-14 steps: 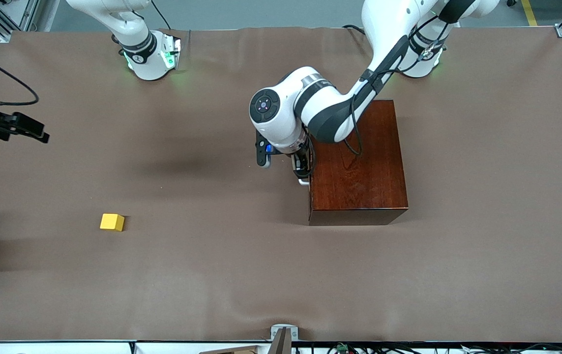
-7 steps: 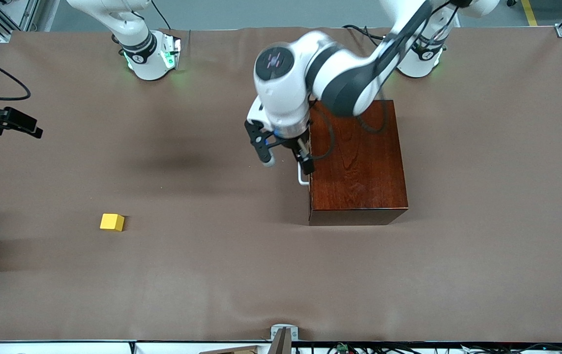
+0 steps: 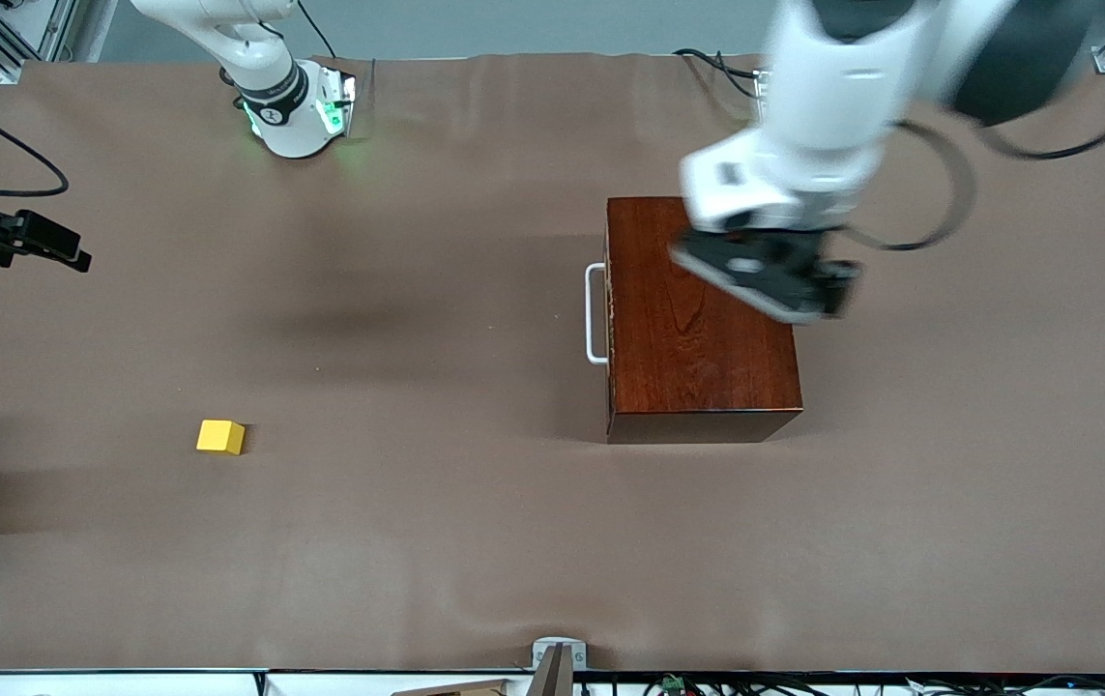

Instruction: Open drawer, take yellow block, close drawer

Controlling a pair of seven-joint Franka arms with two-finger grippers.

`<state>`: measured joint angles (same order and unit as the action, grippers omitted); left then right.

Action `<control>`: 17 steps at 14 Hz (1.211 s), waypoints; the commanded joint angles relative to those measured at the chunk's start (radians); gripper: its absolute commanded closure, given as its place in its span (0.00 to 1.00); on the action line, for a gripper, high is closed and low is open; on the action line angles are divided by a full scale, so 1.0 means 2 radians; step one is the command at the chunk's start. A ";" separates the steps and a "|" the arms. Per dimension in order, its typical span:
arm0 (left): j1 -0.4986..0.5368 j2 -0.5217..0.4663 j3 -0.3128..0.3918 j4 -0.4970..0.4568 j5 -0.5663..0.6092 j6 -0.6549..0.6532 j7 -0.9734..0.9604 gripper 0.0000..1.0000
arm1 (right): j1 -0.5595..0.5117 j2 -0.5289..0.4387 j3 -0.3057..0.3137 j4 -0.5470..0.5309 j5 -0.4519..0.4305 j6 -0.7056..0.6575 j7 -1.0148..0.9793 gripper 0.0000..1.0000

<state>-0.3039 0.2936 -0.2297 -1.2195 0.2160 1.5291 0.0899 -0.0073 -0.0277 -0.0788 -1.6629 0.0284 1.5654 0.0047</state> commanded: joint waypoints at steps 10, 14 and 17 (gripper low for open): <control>0.167 -0.097 0.001 -0.101 -0.063 -0.007 -0.006 0.00 | -0.006 -0.004 -0.003 0.020 -0.006 -0.008 -0.004 0.00; 0.126 -0.136 0.069 -0.156 -0.088 0.009 -0.060 0.00 | -0.005 -0.003 -0.003 0.020 -0.006 -0.008 -0.004 0.00; 0.111 -0.159 0.090 -0.188 -0.093 0.017 -0.109 0.00 | -0.005 -0.003 -0.003 0.020 -0.006 -0.008 -0.003 0.00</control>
<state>-0.0642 0.0410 -0.0712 -1.5086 0.0485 1.5225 -0.0765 -0.0080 -0.0276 -0.0911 -1.6305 0.0276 1.5619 0.0038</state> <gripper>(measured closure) 0.000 0.000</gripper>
